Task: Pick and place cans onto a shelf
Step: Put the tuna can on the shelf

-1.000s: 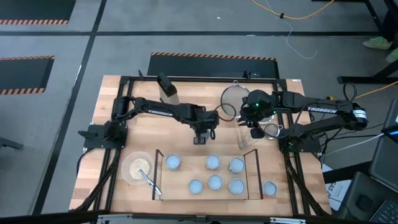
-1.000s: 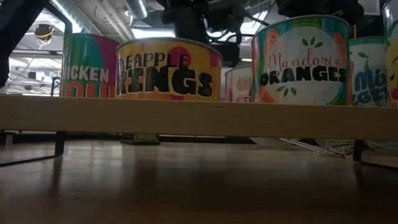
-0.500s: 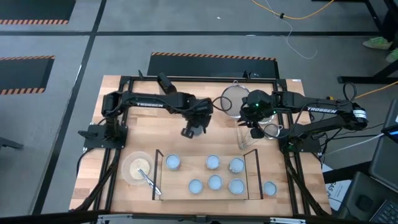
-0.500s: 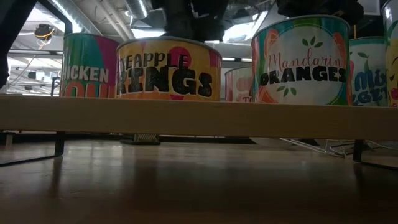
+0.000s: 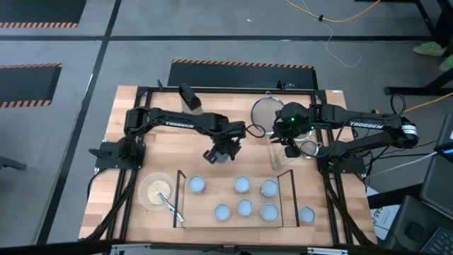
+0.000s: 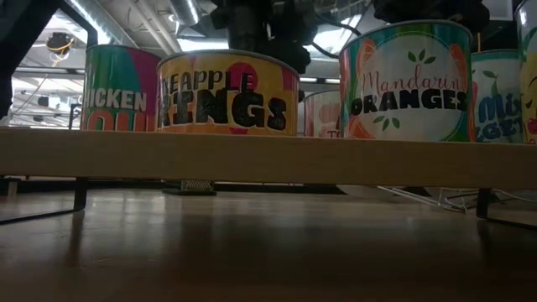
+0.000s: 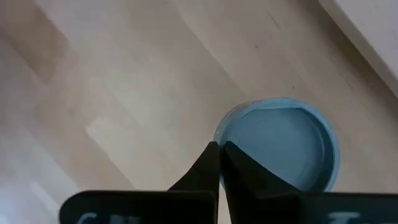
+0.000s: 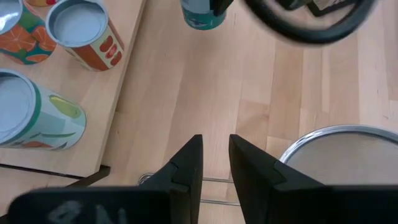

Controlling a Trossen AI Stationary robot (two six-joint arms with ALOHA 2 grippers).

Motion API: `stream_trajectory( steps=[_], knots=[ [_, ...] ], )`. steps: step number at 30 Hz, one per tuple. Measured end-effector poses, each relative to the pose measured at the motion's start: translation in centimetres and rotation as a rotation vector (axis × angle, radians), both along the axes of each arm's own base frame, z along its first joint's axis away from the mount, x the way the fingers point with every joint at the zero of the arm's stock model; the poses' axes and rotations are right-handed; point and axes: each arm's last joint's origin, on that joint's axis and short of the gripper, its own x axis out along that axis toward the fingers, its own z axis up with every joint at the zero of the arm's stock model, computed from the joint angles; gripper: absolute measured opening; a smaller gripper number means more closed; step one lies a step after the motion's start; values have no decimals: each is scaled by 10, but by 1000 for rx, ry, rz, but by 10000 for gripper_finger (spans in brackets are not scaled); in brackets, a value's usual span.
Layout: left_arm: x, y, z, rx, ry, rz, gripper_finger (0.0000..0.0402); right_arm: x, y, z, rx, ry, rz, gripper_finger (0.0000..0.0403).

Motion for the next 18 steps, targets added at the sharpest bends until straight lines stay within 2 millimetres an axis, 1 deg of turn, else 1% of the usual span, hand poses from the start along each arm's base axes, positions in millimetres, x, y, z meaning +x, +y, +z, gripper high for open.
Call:
stream_trajectory(
  steps=[6, 10, 12, 14, 16, 18],
  knots=[
    [8, 2, -15, 19, -3, -83, 2, 1, 0, 1, -2, -9, 0, 83],
    [11, 4, -17, 32, -24, -111, 1, 1, 0, 1, -3, -14, 0, 83],
    [16, 5, -21, 38, -47, -105, 3, 1, 0, 1, -3, -13, 1, 83],
    [14, 8, -25, 34, -20, -78, 9, 1, 0, 1, -3, -13, 1, 83],
    [18, 9, -29, 37, -27, -65, 14, 1, 0, 1, -3, -13, 1, 83],
    [17, 10, -36, 34, 4, -58, 18, 1, 0, 1, -3, -13, 1, 83]
  ],
)
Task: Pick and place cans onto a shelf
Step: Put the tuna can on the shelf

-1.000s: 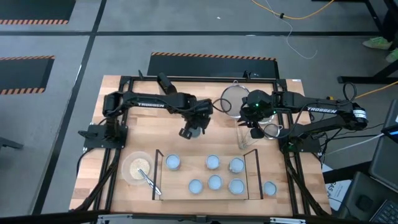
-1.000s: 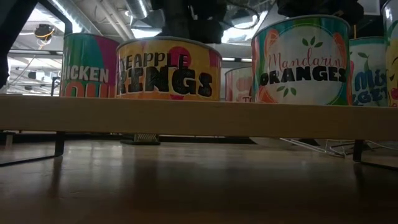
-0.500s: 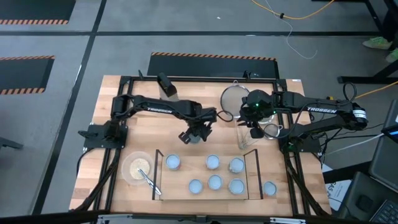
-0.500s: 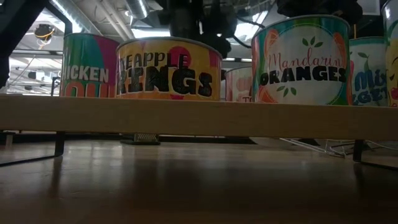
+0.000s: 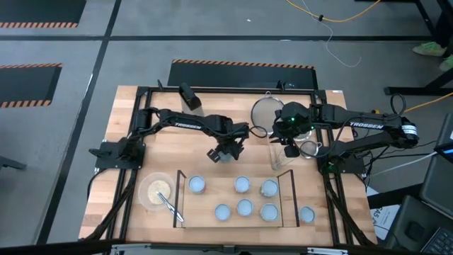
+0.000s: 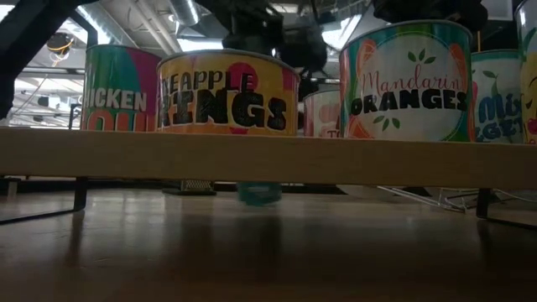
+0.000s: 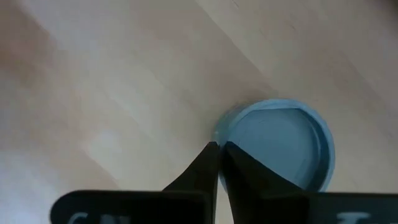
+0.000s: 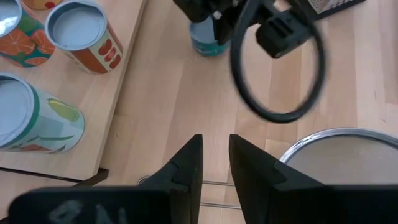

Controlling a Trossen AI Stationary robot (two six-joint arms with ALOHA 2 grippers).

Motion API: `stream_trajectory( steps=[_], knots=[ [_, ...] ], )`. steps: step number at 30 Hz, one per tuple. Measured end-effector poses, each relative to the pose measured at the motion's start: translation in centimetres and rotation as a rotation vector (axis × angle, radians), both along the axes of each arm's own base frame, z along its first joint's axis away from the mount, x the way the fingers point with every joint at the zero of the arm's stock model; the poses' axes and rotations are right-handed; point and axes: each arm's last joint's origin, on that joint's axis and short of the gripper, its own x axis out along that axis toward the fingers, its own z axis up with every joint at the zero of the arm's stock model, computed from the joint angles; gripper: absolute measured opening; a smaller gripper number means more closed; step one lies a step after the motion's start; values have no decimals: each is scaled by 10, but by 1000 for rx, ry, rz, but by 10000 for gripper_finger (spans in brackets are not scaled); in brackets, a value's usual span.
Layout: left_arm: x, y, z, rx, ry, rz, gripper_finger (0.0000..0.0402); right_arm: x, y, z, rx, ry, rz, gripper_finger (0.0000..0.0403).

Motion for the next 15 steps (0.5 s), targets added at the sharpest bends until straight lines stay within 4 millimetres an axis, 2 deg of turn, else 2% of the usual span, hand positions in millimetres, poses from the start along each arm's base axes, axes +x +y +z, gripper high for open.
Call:
stream_trajectory(
  steps=[4, 9, 15],
  knots=[
    [1, -1, -11, -1, 33, 0, 21, 0, 0, 0, 0, 0, 0, 83],
    [2, -4, -11, 57, 35, 10, 23, 0, 0, 0, 0, -2, 0, 83],
    [3, -8, -11, 63, 30, 1, 50, 0, 0, 0, -1, -6, 0, 83]
  ],
)
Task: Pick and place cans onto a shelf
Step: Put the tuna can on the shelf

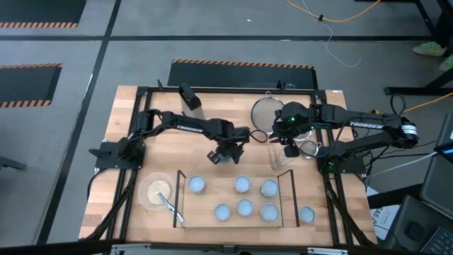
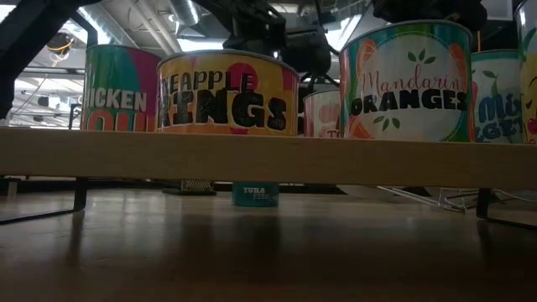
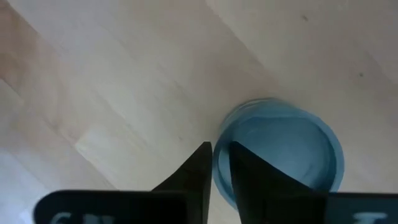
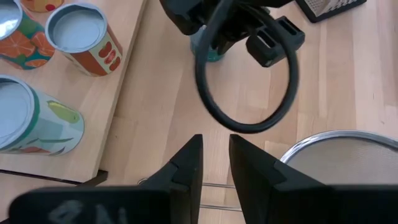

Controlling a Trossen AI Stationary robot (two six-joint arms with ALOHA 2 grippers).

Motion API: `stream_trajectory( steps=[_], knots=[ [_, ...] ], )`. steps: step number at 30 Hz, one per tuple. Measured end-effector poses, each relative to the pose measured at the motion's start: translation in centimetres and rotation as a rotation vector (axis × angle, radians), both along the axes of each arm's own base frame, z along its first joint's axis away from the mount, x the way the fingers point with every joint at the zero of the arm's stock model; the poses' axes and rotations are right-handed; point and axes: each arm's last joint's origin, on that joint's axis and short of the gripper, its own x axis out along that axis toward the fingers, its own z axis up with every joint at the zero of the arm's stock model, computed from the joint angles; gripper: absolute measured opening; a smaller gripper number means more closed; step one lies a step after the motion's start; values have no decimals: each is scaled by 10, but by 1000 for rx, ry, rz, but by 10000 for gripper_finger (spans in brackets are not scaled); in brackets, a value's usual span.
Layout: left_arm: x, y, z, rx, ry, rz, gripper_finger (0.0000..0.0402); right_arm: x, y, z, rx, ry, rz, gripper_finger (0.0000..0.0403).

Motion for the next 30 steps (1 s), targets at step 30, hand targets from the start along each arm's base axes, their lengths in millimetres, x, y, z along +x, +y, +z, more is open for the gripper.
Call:
stream_trajectory(
  steps=[30],
  knots=[
    [-23, -19, 54, -120, -35, 319, 74, 0, 0, 0, -1, -4, 0, 83]
  ],
)
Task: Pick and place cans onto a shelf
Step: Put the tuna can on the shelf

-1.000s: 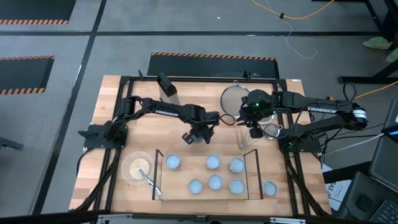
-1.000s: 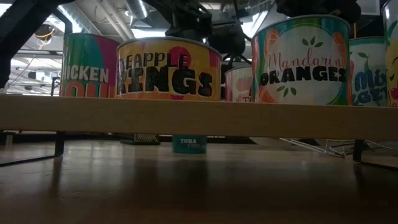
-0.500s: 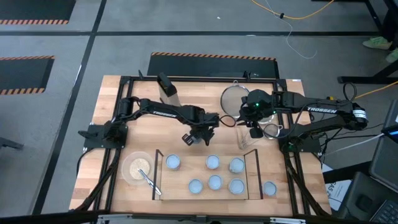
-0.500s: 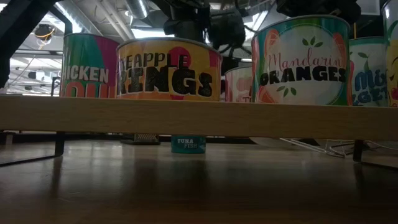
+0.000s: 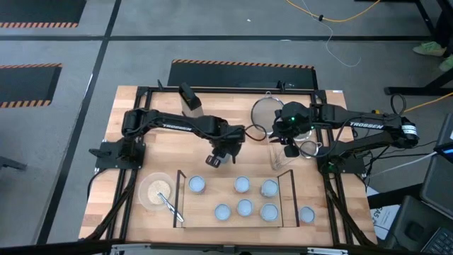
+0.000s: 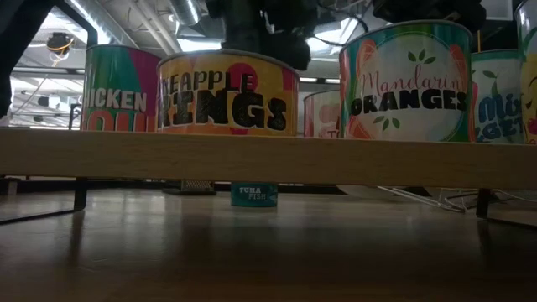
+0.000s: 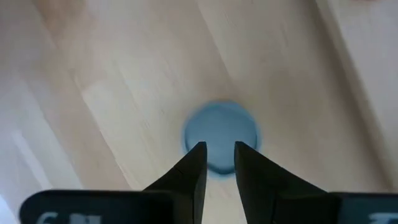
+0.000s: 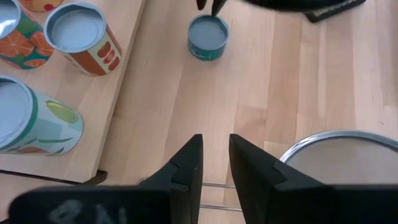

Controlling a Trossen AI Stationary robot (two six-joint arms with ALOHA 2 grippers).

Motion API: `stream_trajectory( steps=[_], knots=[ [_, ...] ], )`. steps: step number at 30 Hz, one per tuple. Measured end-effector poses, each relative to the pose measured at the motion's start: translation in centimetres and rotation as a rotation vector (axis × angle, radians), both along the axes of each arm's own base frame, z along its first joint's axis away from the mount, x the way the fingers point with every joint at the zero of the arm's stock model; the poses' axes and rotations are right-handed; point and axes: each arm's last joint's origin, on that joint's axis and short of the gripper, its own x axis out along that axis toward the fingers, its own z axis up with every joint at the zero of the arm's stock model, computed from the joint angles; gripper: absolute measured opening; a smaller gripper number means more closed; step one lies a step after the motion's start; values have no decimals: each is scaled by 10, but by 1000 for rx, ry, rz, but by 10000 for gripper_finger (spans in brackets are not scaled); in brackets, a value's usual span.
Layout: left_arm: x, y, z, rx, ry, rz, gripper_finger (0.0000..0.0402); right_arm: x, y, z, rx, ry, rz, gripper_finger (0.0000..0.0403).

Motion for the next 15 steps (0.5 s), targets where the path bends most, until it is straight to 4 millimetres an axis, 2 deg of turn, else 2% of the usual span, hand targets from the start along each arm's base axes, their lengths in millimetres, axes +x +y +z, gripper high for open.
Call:
stream_trajectory(
  steps=[7, 15],
  knots=[
    [-2, -13, -1, -68, 27, 204, 74, 0, 0, 0, -1, -5, 0, 83],
    [-1, -22, 0, -88, 14, 274, 74, 0, 0, 0, -1, -6, 0, 83]
  ],
)
